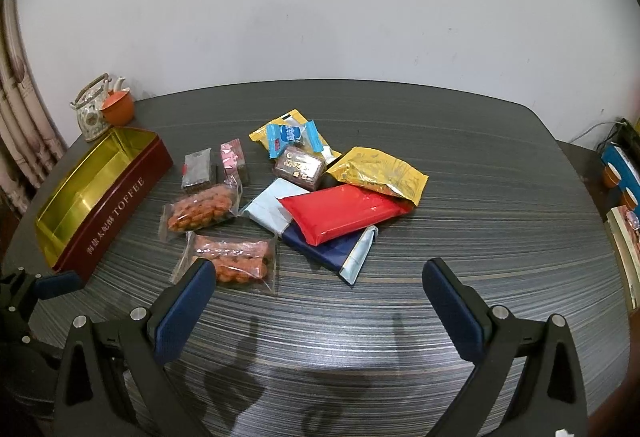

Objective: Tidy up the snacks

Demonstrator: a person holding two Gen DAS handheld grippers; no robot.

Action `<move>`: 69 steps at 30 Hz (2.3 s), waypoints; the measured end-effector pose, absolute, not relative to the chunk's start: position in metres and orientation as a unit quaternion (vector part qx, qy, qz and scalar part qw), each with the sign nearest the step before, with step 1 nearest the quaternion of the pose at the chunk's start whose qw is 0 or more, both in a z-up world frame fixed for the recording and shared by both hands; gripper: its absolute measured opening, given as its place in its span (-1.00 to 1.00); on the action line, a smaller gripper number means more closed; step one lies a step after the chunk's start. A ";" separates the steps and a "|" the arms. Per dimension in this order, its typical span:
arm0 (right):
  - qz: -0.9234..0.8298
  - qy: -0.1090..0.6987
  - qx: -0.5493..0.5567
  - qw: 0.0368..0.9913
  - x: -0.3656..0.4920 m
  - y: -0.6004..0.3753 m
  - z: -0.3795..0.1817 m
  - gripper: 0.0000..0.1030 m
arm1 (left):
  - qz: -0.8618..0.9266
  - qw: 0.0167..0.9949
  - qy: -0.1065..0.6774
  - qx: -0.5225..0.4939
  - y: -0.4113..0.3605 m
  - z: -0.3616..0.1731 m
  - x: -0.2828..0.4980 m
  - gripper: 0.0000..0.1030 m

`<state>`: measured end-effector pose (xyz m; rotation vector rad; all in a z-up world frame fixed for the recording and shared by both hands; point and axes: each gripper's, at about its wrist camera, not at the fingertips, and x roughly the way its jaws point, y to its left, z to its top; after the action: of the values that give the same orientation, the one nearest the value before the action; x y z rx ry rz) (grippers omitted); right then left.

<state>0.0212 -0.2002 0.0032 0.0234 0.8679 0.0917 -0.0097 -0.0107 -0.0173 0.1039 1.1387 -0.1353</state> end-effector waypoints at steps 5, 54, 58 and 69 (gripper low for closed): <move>0.047 0.421 0.011 0.906 0.021 -0.199 0.003 0.99 | -0.055 0.838 0.541 0.047 -0.008 -0.019 -0.009 0.99; 0.121 0.408 -0.021 0.905 0.012 -0.170 0.008 0.92 | -0.020 0.846 0.530 0.053 0.011 -0.019 -0.011 0.98; 0.132 0.411 -0.019 0.902 0.012 -0.169 0.007 0.87 | -0.021 0.847 0.528 0.058 0.016 -0.020 -0.011 0.98; 0.172 0.447 -0.022 0.877 0.023 -0.152 -0.015 0.64 | -0.016 0.855 0.515 0.065 0.039 -0.015 -0.011 0.98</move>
<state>0.0231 -0.1516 -0.0147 -0.0466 0.9333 0.3598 -0.0113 0.0389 -0.0154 0.1370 1.0823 -0.0329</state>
